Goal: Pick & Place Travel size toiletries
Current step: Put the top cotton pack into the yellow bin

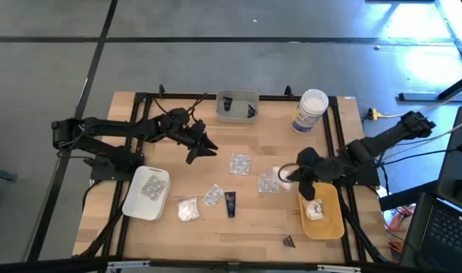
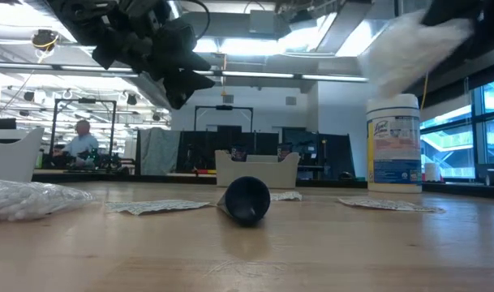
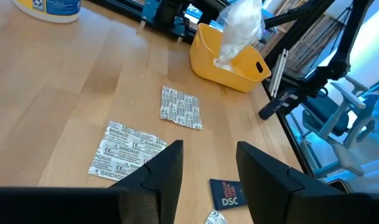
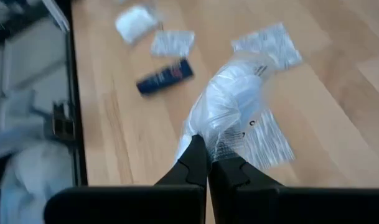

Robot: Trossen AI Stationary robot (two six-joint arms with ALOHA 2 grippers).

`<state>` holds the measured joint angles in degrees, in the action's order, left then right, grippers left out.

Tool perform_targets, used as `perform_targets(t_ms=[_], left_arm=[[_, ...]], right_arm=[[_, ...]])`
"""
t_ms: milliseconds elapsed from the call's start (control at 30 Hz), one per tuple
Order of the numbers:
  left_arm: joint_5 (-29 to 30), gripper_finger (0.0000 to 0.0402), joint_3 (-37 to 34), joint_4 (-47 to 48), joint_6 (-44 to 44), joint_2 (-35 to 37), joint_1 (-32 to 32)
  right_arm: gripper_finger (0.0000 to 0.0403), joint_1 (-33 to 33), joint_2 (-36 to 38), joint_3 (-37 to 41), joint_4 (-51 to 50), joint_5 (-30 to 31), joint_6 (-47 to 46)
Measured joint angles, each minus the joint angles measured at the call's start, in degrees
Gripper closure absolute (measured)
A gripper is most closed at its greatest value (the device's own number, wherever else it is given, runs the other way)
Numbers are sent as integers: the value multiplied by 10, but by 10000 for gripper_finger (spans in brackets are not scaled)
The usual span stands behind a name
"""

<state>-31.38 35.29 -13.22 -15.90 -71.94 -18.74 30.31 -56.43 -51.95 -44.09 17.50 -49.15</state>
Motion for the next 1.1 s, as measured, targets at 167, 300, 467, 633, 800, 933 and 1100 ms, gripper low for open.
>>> perform_targets(t_ms=[167,300,467,633,800,933,1100], left_arm=[[0,258,0,0,-10,0,1],[0,258,0,0,-14,0,1],[0,258,0,0,-15,0,1],[0,258,0,0,-29,0,1],[0,258,0,0,-29,0,1],[0,258,0,0,-30,0,1],[0,258,0,0,-30,0,1]], right_arm=[[403,61,-33,-44,-88,2,-63],[403,106,-61,-59,-134,-31,-109],[403,154,-90,-65,-153,-84,-165],[403,196,-99,-65,-153,-111,-236],[403,230,-99,-66,-164,-113,-296],[403,244,-99,-66,-228,-127,-329],[403,247,-109,-66,-300,-140,-309]])
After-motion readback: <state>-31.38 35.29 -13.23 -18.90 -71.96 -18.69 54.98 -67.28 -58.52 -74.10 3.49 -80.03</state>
